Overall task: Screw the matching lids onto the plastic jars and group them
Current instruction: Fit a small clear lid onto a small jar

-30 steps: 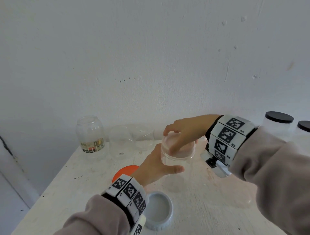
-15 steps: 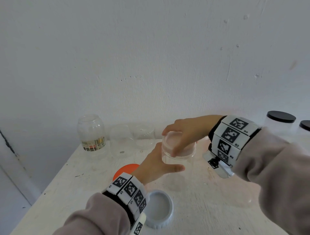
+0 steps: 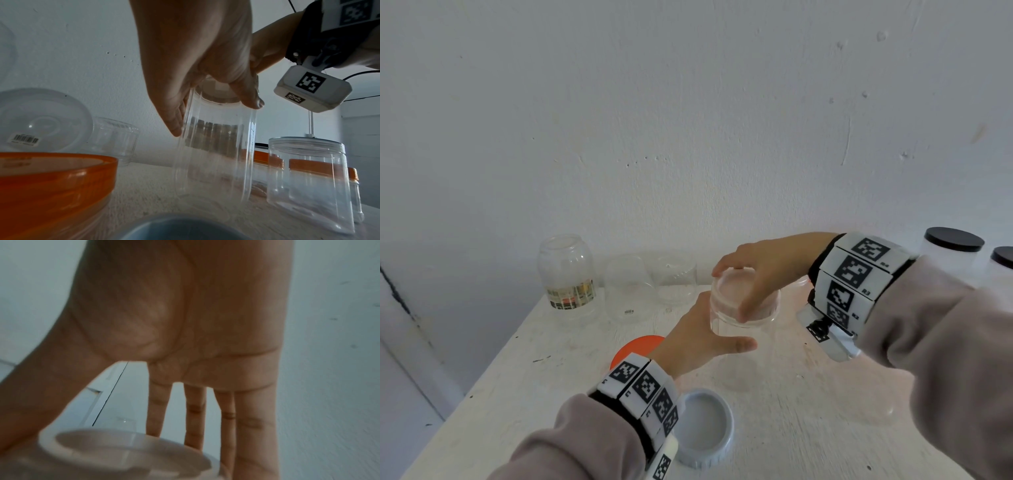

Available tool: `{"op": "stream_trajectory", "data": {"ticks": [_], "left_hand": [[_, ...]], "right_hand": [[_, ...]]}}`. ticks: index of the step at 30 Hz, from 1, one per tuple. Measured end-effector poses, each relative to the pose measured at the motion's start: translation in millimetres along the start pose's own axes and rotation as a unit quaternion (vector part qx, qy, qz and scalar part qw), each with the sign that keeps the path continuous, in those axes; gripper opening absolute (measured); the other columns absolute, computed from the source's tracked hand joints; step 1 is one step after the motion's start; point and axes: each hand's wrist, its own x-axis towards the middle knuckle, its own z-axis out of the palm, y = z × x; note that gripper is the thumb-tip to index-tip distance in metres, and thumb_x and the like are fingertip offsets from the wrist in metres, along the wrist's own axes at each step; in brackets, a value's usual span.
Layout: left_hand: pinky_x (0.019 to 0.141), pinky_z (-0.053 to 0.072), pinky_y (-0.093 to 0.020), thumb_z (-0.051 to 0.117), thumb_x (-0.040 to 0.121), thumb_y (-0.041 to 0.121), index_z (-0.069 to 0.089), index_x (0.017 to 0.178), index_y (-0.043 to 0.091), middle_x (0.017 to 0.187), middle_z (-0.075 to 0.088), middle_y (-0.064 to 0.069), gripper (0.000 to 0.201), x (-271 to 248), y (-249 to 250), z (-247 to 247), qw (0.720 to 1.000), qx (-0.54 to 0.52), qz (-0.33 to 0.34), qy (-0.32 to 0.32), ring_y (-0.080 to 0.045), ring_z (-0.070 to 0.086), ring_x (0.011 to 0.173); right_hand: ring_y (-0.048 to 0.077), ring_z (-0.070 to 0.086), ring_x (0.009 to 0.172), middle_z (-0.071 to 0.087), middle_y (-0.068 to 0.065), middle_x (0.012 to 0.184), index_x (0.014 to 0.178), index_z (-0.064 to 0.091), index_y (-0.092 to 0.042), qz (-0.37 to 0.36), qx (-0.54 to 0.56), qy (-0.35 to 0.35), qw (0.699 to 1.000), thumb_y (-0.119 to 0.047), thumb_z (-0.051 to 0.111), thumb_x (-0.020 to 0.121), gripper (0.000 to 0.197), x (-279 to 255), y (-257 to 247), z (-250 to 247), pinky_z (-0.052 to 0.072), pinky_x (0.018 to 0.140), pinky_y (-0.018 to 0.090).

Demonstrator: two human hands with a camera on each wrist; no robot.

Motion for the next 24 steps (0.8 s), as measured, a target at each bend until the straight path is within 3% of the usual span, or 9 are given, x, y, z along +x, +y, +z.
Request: {"op": "stream_trajectory", "data": {"ticks": [3, 7, 9, 12, 14, 18, 21, 24], "left_hand": [[0.086, 0.036, -0.014, 0.081, 0.060, 0.053, 0.030, 0.124, 0.051, 0.119, 0.045, 0.032, 0.082, -0.2, -0.1, -0.2, 1.000, -0.002, -0.004, 0.000, 0.012, 0.044, 0.110], [0.087, 0.035, -0.013, 0.079, 0.058, 0.056, 0.028, 0.126, 0.049, 0.118, 0.045, 0.032, 0.086, 0.3, -1.1, 0.6, 1.000, 0.000, -0.004, 0.003, 0.012, 0.044, 0.108], [0.086, 0.036, -0.013, 0.079, 0.056, 0.058, 0.028, 0.122, 0.052, 0.116, 0.045, 0.033, 0.084, -0.1, -1.0, 1.3, 1.000, -0.003, -0.006, 0.005, 0.015, 0.044, 0.106], [0.073, 0.039, -0.002, 0.082, 0.063, 0.048, 0.033, 0.111, 0.057, 0.106, 0.049, 0.043, 0.069, -2.1, 1.2, 1.8, 1.000, -0.003, -0.001, 0.010, 0.028, 0.044, 0.097], [0.070, 0.038, 0.004, 0.083, 0.068, 0.039, 0.036, 0.106, 0.056, 0.100, 0.049, 0.050, 0.063, -2.3, 2.0, 2.8, 1.000, -0.002, 0.011, 0.013, 0.034, 0.041, 0.093], [0.069, 0.040, -0.001, 0.085, 0.066, 0.037, 0.035, 0.105, 0.054, 0.107, 0.049, 0.033, 0.066, -2.0, -1.0, 6.0, 0.999, -0.012, 0.001, 0.041, 0.031, 0.044, 0.092], [0.071, 0.040, 0.000, 0.085, 0.065, 0.036, 0.038, 0.105, 0.053, 0.107, 0.052, 0.031, 0.064, -4.3, -4.4, 9.9, 0.998, -0.017, 0.005, 0.060, 0.026, 0.047, 0.095], [0.071, 0.036, 0.006, 0.085, 0.066, 0.037, 0.038, 0.105, 0.053, 0.107, 0.053, 0.031, 0.063, -5.5, -6.4, 10.1, 0.997, -0.015, 0.018, 0.068, 0.030, 0.044, 0.095]], "right_hand": [[0.021, 0.056, 0.111, 0.041, -0.011, 0.132, 0.138, 0.032, -0.047, 0.009, -0.018, 0.009, 1.000, -0.067, 0.071, 0.066, 0.084, 2.7, -1.6, 2.5, 0.052, 0.091, 0.036], [0.017, 0.044, 0.122, 0.040, -0.012, 0.134, 0.140, 0.029, -0.046, 0.004, -0.018, 0.024, 1.000, -0.068, 0.068, 0.069, 0.084, 4.3, -0.7, 7.0, 0.042, 0.100, 0.039], [0.016, 0.042, 0.123, 0.040, -0.012, 0.134, 0.141, 0.029, -0.045, -0.003, -0.002, 0.028, 1.000, -0.067, 0.067, 0.070, 0.083, 4.1, 1.7, 9.7, 0.040, 0.099, 0.037], [0.013, 0.043, 0.118, 0.041, -0.013, 0.128, 0.143, 0.030, -0.043, -0.014, 0.026, 0.049, 0.998, -0.067, 0.065, 0.073, 0.081, 3.4, 5.2, 15.4, 0.038, 0.086, 0.027], [0.014, 0.040, 0.118, 0.040, -0.011, 0.128, 0.145, 0.029, -0.042, -0.017, 0.029, 0.064, 0.997, -0.068, 0.062, 0.075, 0.082, 3.1, 7.2, 20.3, 0.037, 0.086, 0.028], [0.014, 0.032, 0.116, 0.038, -0.008, 0.130, 0.145, 0.027, -0.042, -0.018, 0.039, 0.090, 0.995, -0.068, 0.057, 0.079, 0.077, 2.0, 10.0, 30.2, 0.037, 0.092, 0.035], [0.014, 0.031, 0.114, 0.039, -0.008, 0.129, 0.144, 0.029, -0.041, -0.025, 0.064, 0.110, 0.991, -0.067, 0.057, 0.080, 0.075, 1.3, 10.9, 36.9, 0.039, 0.092, 0.036], [0.013, 0.026, 0.114, 0.037, -0.008, 0.133, 0.146, 0.027, -0.040, -0.034, 0.080, 0.129, 0.988, -0.065, 0.057, 0.081, 0.076, 3.4, 10.1, 42.8, 0.036, 0.089, 0.034]]}}
